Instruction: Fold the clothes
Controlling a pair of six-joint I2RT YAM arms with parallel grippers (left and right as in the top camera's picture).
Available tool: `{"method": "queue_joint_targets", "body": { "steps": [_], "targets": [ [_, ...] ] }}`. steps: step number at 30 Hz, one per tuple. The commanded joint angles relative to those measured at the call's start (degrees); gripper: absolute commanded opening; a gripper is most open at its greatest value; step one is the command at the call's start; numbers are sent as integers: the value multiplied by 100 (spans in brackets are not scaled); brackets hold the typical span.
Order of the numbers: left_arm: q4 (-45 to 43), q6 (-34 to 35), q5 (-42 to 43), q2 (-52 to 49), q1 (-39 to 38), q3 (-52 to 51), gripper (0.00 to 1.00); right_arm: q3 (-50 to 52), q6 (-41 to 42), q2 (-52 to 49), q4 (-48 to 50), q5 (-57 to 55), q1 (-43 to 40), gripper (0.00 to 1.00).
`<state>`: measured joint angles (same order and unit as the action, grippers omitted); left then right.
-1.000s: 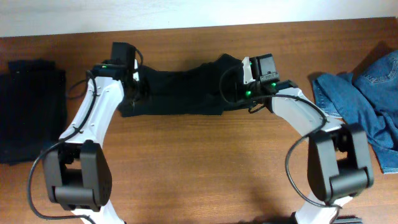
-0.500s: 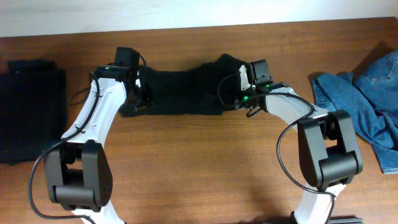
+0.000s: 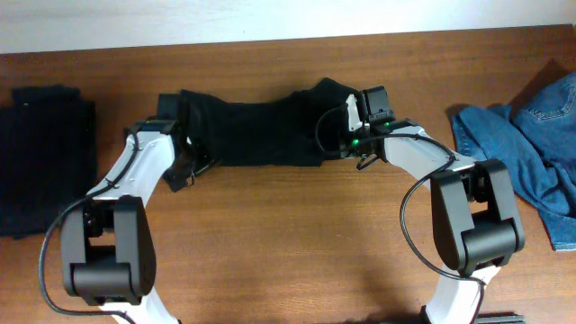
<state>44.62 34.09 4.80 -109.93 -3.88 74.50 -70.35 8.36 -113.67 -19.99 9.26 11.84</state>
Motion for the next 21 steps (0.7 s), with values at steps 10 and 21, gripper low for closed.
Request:
{"method": "queue_joint_targets", "body": {
  "steps": [10,21],
  "targets": [
    [-778,1025,188,87,326,-651,84,-59,-66,-72,4,-68,63,4],
    [-1255,1178,179,87,332,-789,57,-59,-63,-72,7,-68,63,4]
  ]
}}
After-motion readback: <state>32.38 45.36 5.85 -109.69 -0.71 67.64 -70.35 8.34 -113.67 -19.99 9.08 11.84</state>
